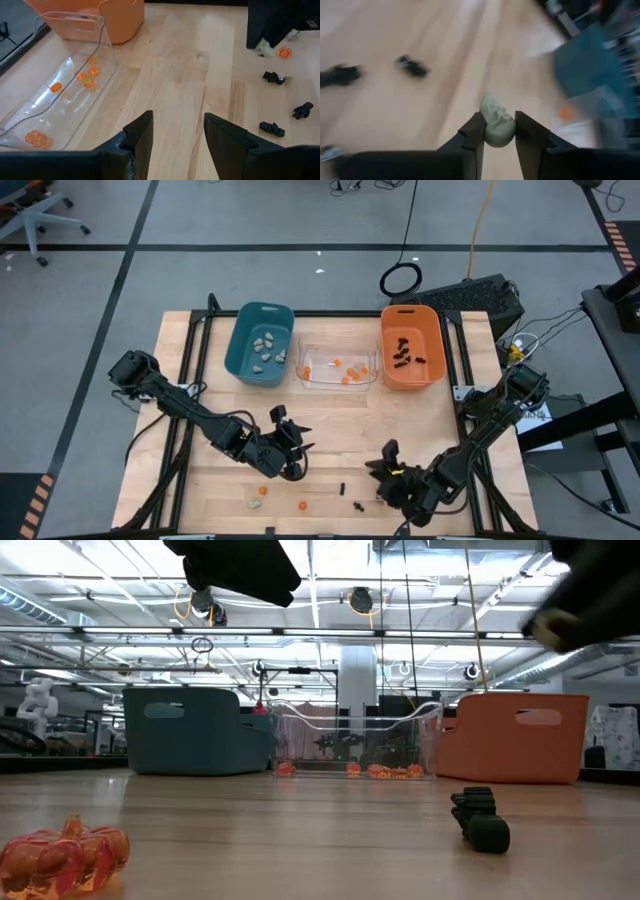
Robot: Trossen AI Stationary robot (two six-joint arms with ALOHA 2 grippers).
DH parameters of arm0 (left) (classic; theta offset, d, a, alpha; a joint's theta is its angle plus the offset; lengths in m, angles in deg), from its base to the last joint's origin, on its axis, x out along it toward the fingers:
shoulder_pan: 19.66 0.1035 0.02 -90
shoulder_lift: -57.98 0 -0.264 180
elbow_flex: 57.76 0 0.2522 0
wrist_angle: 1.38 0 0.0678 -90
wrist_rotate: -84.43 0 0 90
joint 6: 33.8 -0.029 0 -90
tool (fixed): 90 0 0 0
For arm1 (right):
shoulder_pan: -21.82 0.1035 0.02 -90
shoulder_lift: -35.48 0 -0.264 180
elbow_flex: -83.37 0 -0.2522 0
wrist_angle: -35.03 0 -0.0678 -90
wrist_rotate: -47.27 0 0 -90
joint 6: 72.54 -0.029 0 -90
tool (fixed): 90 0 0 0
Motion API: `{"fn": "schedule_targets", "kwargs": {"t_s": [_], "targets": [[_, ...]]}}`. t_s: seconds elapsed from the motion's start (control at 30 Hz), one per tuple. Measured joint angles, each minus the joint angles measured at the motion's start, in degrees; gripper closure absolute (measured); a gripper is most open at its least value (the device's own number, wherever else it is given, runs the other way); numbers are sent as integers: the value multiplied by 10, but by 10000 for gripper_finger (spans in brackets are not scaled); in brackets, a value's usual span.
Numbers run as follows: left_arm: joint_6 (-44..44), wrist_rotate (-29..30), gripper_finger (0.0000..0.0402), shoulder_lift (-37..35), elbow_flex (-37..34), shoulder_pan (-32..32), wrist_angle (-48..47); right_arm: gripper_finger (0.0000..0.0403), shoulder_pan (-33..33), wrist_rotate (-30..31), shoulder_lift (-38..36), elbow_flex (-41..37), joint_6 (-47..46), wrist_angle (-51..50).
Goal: Sort Halloween decoration
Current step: Put the white skull toy into the blue bin
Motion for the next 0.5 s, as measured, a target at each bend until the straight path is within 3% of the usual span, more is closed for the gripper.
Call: {"fn": "schedule_targets", "kwargs": {"t_s": [0.2, 0.5], "targets": [[0, 0, 229, 0, 0, -1, 0, 336, -23, 74, 0, 30, 118, 5], [-5, 0, 229, 0, 0, -1, 0, 335, -65, 79, 0, 60, 244, 6]]}}
